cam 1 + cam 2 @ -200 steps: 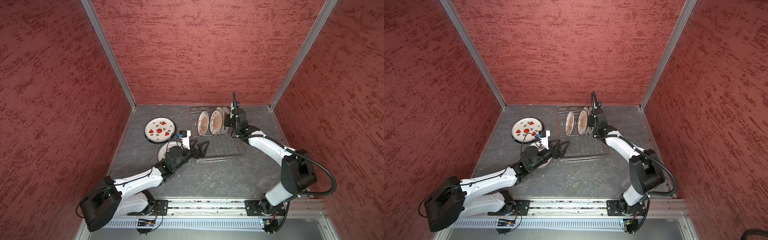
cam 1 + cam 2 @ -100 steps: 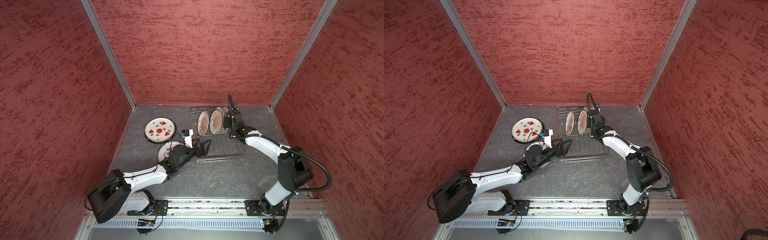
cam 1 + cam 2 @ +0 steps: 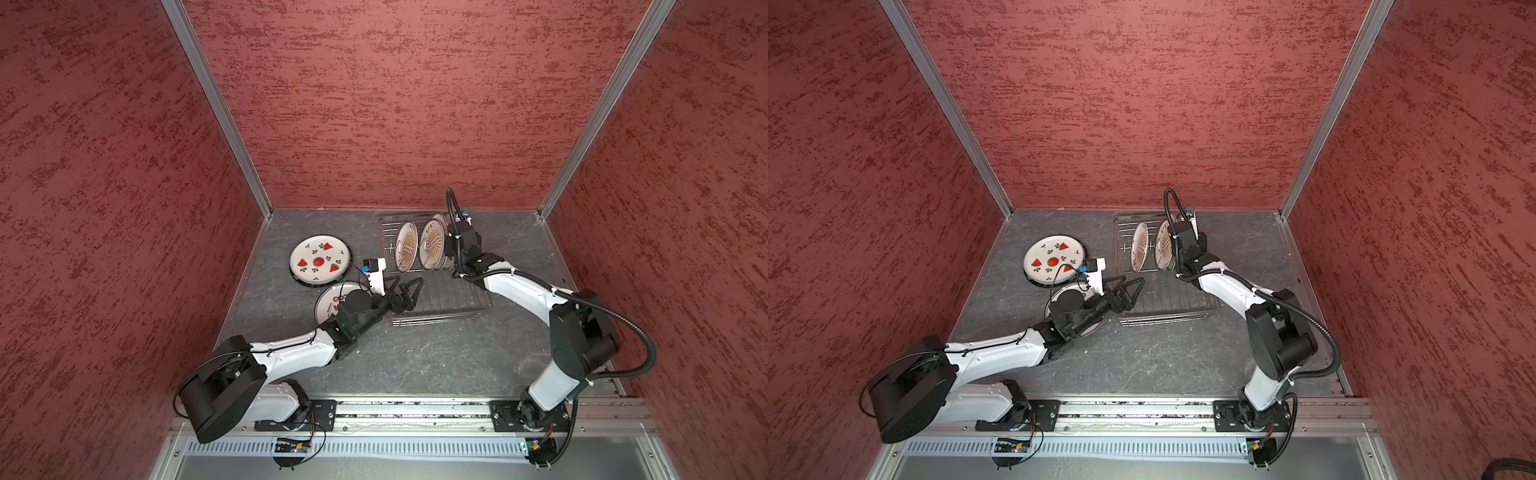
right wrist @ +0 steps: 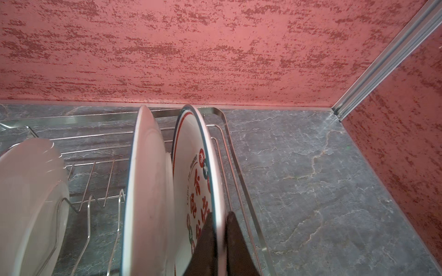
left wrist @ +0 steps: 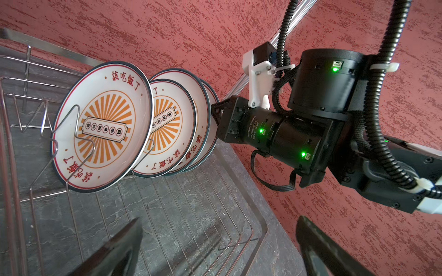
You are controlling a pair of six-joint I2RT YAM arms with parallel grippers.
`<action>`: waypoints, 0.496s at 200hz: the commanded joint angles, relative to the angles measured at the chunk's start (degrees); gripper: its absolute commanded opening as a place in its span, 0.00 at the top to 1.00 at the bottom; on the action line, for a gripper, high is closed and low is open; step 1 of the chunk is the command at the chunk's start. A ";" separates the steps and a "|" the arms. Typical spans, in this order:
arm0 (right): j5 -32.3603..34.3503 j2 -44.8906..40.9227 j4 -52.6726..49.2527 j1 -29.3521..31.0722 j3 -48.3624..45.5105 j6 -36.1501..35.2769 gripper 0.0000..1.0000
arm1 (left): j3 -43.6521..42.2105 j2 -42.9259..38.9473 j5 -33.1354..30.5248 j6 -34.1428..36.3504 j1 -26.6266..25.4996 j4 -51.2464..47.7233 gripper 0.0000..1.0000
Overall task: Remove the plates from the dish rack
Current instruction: 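Grip another text plate in the rack with the right gripper and lift it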
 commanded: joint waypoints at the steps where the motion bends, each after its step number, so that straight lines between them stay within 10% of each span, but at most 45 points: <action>1: 4.23 -0.30 1.57 0.98 2.37 0.74 0.97 | -0.52 0.58 0.35 -0.52 0.23 1.57 0.01; 99: 7.99 -6.82 3.27 3.01 1.76 -3.99 0.99 | 0.57 2.30 0.67 -1.56 0.58 2.69 0.01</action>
